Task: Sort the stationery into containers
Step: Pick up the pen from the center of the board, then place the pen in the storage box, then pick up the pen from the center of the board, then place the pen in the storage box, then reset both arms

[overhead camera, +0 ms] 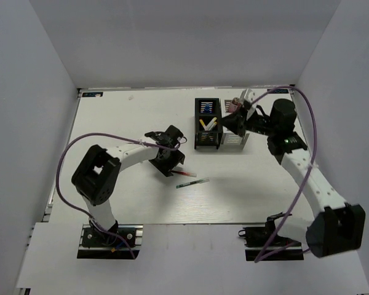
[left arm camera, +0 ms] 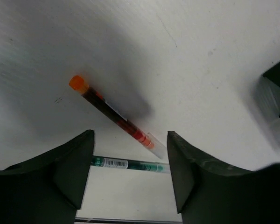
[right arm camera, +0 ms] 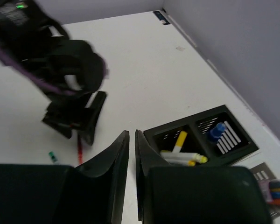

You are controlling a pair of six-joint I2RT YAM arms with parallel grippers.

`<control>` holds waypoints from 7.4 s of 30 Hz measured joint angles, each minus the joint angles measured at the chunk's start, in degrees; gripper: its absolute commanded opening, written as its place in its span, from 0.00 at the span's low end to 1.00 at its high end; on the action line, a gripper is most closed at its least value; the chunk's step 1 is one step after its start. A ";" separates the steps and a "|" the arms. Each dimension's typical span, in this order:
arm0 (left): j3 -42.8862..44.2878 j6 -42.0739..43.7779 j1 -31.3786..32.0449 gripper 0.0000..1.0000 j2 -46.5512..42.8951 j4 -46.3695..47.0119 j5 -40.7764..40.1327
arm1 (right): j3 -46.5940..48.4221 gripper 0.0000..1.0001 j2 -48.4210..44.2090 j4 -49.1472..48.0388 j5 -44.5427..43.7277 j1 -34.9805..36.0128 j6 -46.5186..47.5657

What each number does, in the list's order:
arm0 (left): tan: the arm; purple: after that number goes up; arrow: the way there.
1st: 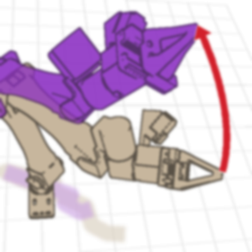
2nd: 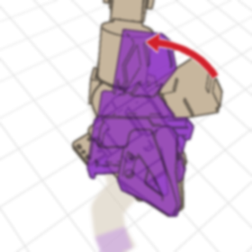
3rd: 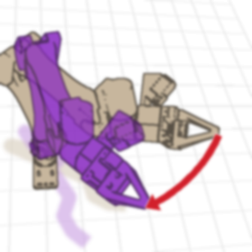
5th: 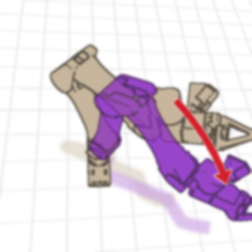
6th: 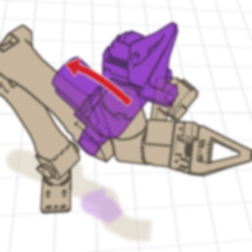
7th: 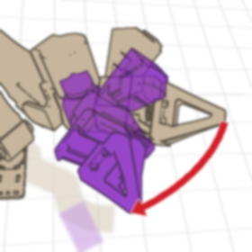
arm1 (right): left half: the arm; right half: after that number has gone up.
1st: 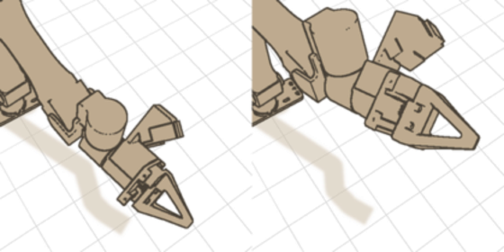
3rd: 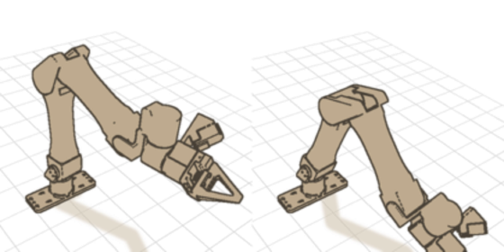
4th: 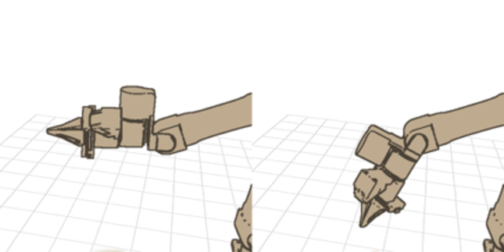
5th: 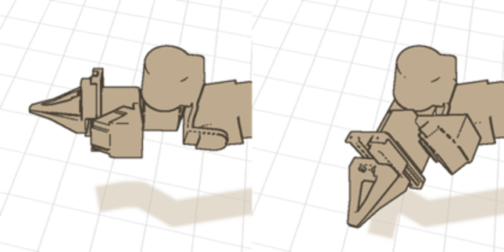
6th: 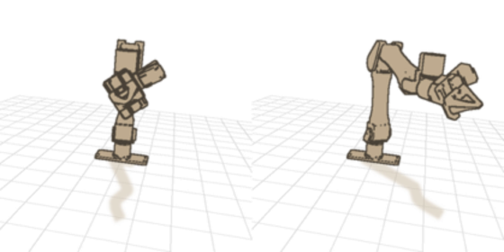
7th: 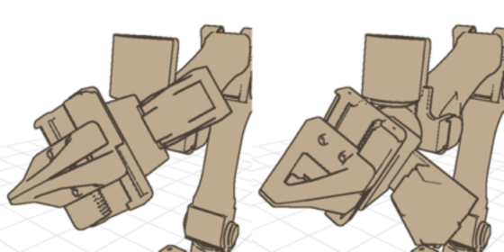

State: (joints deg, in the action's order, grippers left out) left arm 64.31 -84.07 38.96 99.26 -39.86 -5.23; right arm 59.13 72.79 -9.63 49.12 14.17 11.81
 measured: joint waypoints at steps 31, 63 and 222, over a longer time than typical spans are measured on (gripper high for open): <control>17.46 8.50 2.36 0.00 10.38 -9.05 -8.59 | -20.79 0.18 -26.93 15.65 -6.64 -5.81 -0.46; 48.68 66.42 8.85 0.06 27.50 39.01 -4.02 | -29.79 0.00 -38.88 26.67 -23.91 -8.44 -1.99; -33.48 44.35 9.97 0.99 -47.52 30.12 -13.73 | 6.56 0.90 4.79 16.63 -10.54 -13.31 -1.60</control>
State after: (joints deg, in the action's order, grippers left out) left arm 30.83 -39.72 48.93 51.75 -9.74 -18.96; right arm 65.69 77.58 7.01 38.59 0.86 10.22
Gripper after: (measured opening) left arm 0.994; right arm 0.904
